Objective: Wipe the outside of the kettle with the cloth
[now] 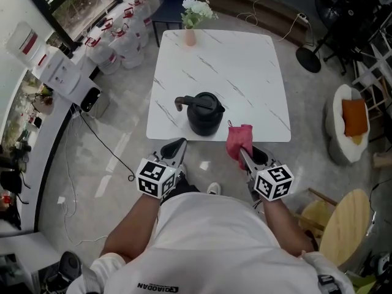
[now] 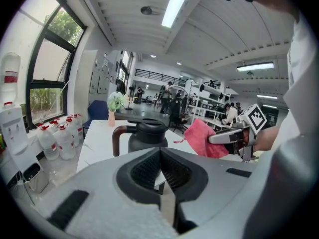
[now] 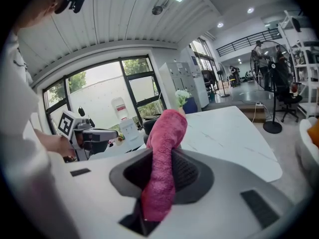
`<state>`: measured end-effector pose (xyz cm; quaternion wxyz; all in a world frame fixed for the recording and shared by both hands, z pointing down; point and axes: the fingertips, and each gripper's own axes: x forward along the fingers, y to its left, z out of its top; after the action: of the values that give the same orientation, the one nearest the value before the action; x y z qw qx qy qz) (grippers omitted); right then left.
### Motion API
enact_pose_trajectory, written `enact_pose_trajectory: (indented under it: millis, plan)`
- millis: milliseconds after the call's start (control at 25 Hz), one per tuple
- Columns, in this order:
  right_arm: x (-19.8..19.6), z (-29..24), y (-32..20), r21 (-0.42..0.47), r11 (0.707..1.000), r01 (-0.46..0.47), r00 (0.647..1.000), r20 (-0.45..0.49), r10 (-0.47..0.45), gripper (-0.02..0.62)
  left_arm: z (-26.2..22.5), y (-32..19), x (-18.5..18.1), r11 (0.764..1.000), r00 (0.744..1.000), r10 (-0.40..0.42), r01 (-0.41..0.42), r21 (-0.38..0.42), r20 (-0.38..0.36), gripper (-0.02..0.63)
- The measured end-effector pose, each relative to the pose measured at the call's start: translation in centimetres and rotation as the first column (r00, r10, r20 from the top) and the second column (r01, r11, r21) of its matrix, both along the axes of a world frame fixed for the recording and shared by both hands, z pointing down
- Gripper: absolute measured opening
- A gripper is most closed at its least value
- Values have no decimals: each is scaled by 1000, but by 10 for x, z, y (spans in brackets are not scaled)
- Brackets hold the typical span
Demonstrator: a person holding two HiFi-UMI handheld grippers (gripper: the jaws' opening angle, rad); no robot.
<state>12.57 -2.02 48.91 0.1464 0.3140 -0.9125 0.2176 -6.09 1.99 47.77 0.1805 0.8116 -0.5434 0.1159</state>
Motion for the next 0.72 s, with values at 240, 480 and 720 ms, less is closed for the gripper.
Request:
enact_pose_trajectory:
  millis: [240,480,720]
  plan:
    - [-3,-2,-2,0,1000,1,1000,3,-1,97,-2,-1,-1,1000,1000,3,-3,-1,6,-2]
    - [-7,0,-1,-4,1000,5,1000,3,-5,97,-4,-4,-1,1000,1000,11,-11,3,13,-2]
    - [-6,-2,-3,-4,1000,0,1000,8,0,97,-7,-6,-2,1000,1000,11,-11,6,19,-2]
